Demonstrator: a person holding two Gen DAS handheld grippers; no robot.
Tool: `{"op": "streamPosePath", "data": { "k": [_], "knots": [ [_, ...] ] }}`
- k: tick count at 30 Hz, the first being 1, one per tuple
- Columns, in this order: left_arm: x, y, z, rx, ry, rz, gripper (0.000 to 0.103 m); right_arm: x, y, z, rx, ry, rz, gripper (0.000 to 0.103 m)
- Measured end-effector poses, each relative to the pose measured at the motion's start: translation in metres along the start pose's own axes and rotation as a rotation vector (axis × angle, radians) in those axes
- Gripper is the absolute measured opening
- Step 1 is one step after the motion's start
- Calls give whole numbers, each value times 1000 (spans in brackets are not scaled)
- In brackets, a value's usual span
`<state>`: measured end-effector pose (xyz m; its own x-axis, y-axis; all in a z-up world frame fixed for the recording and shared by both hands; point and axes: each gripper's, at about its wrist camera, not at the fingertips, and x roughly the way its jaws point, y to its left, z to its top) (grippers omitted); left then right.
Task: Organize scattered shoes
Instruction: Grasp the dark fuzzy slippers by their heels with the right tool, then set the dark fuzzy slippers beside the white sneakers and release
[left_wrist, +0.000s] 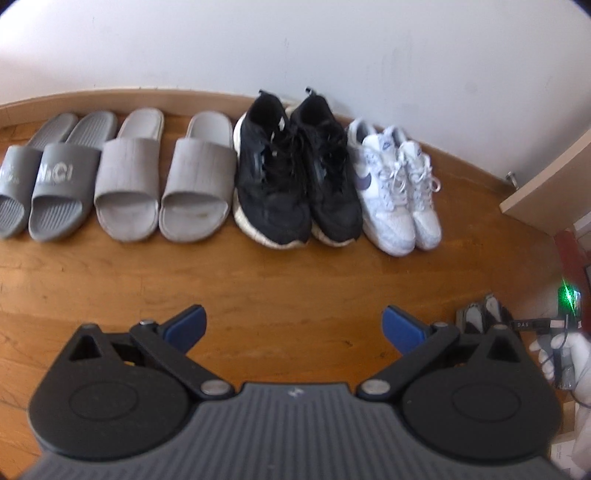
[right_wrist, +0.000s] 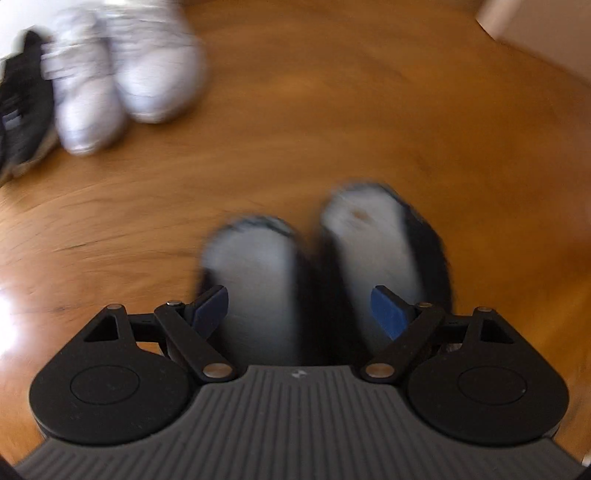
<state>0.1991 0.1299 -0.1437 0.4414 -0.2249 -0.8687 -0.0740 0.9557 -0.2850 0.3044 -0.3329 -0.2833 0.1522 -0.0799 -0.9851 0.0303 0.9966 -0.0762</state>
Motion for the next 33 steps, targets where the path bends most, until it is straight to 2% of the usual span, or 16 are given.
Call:
{"op": "streamPosePath", "data": {
  "k": [1, 3, 4, 5, 6, 8, 9, 16, 21, 24, 33],
  "knots": [
    [2, 0, 0, -10, 19, 22, 103, 16, 0, 1, 10, 53, -86, 86],
    [4, 4, 2, -55, 47, 47, 103, 30, 5, 0, -2, 108, -154, 85],
    [4, 6, 2, -69, 50, 48, 103, 33, 14, -1, -32, 105, -176, 85],
    [3, 6, 2, -79, 49, 54, 103, 35, 22, -1, -60, 102, -196, 76],
    [2, 4, 3, -79, 44, 59, 103, 34, 23, 0, -58, 103, -185, 49],
    [0, 1, 3, -72, 33, 62, 103, 30, 31, 3, -65, 85, -134, 36],
    [0, -1, 3, -67, 29, 62, 103, 29, 36, 1, -84, 68, -148, 31],
    [8, -7, -1, -66, 43, 54, 103, 18, 36, -17, -92, -22, -163, 27],
    [20, -11, -3, -69, 61, 49, 103, 6, 26, 5, -85, -84, -134, 27],
    [28, -11, -3, -79, 78, 48, 103, 10, 21, 28, -69, -132, -138, 26],
    [45, -4, -7, -80, 124, 85, 103, 23, 28, 151, -50, -204, -182, 26]
  ]
}}
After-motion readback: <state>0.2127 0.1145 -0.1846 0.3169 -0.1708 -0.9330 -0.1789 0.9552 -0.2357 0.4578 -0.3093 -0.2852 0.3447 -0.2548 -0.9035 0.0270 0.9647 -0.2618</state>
